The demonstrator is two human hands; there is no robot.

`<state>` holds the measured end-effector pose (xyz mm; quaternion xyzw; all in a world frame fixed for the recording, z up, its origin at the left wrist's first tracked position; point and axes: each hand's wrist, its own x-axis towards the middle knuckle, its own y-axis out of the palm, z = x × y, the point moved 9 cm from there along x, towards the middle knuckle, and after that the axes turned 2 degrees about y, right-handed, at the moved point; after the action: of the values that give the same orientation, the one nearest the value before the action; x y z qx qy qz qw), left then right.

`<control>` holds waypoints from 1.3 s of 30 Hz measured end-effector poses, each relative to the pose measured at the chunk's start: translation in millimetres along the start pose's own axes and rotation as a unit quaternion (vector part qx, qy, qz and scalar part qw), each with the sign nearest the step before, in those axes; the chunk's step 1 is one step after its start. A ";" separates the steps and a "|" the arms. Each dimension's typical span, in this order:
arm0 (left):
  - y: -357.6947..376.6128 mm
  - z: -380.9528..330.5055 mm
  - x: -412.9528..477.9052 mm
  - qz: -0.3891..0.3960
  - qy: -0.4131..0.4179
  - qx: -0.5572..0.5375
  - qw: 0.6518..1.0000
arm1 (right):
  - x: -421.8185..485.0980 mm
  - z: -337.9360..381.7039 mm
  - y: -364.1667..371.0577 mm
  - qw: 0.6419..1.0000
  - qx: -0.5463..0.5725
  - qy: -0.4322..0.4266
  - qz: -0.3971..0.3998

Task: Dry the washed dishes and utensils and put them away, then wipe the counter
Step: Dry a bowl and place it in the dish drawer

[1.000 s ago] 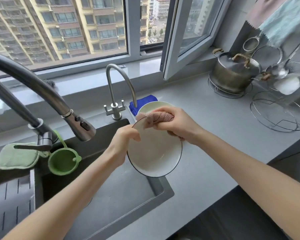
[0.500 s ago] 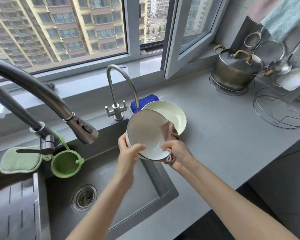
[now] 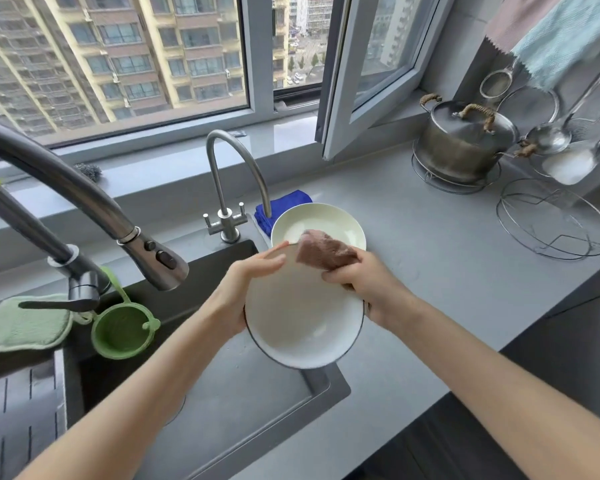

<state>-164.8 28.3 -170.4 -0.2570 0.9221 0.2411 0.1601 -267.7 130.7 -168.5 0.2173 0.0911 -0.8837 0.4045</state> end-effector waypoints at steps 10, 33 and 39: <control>-20.1 14.6 -8.7 -0.133 0.028 -0.118 0.984 | -43.4 -27.2 -6.6 0.981 0.075 -0.052 -0.173; 104.6 110.8 -49.3 0.139 -0.296 -0.052 0.943 | -187.1 18.5 -33.7 0.799 -0.502 -0.329 -0.013; 194.6 146.2 -70.8 0.246 -0.309 -0.040 0.918 | -283.3 3.0 -135.7 0.840 -0.259 -0.388 -0.278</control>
<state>-189.2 279.7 -191.9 0.0586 0.8503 0.3770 0.3626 -207.1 410.1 -38.2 -0.2901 0.2088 -0.9153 0.1856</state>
